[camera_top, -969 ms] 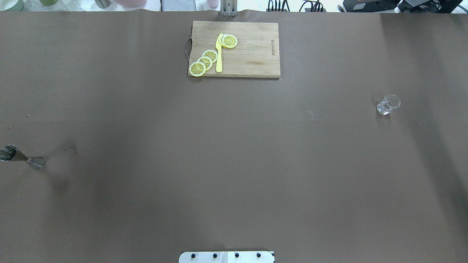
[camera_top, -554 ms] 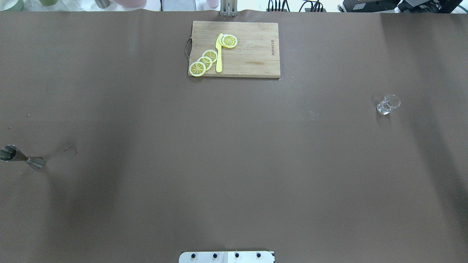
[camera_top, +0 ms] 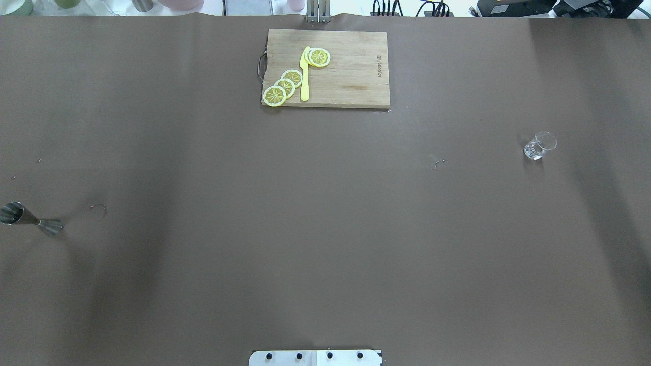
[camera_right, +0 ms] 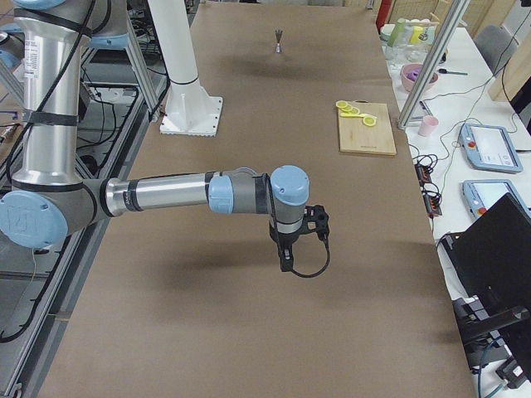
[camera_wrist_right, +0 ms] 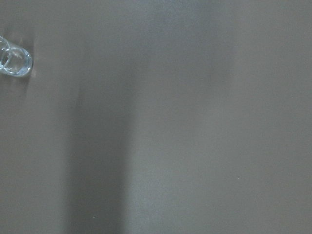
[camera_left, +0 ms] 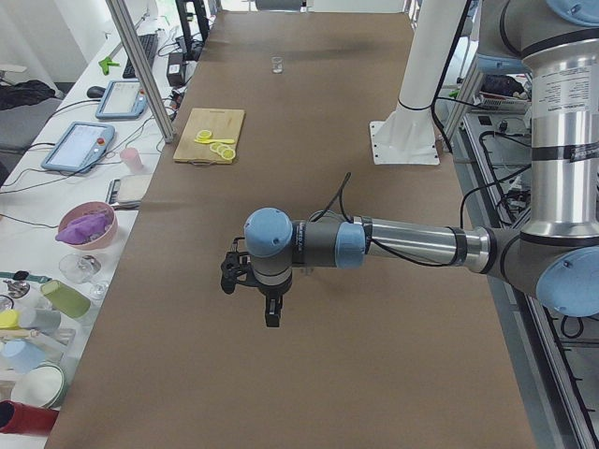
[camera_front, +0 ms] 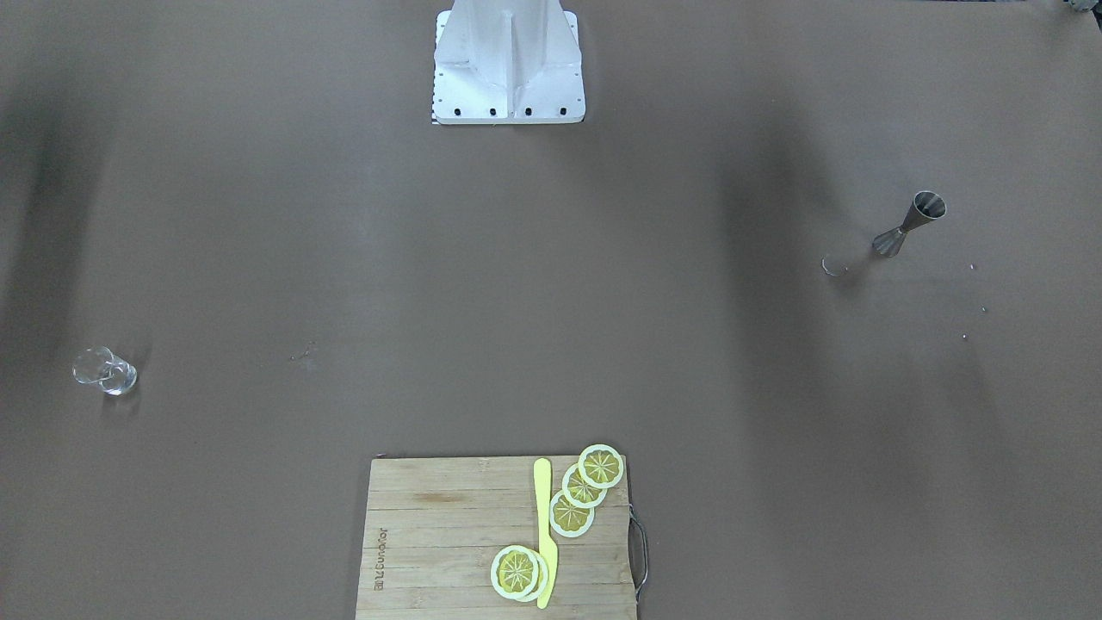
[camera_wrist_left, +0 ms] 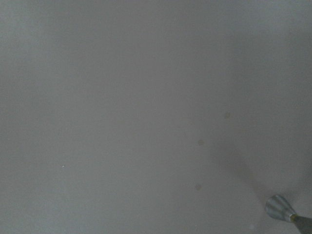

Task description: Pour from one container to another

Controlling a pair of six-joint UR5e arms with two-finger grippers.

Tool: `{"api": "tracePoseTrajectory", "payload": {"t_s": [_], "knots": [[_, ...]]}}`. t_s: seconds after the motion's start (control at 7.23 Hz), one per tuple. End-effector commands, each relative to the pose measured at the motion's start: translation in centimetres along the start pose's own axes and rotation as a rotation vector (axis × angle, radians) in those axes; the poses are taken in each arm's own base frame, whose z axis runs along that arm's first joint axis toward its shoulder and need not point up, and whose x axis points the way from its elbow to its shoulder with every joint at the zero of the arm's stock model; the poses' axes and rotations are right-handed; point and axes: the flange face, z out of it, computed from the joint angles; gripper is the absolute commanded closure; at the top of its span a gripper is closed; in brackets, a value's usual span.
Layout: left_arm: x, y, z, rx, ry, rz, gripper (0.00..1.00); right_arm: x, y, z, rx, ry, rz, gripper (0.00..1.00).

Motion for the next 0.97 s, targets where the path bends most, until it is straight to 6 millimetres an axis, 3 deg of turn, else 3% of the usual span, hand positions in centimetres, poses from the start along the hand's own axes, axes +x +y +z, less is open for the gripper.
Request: {"api": "tracePoseTrajectory", "payload": {"t_s": [0.0,0.83], "knots": [[-0.29,0.0,0.31,-0.005,0.001,0.008,0.02,1.04,-0.56,1.06,-0.02,-0.002,0.004,0.0],[-0.42,0.44,0.15,-0.003,-0.001,-0.013,0.02,1.04,-0.48,0.55,-0.009,0.001,0.014,0.0]]}}
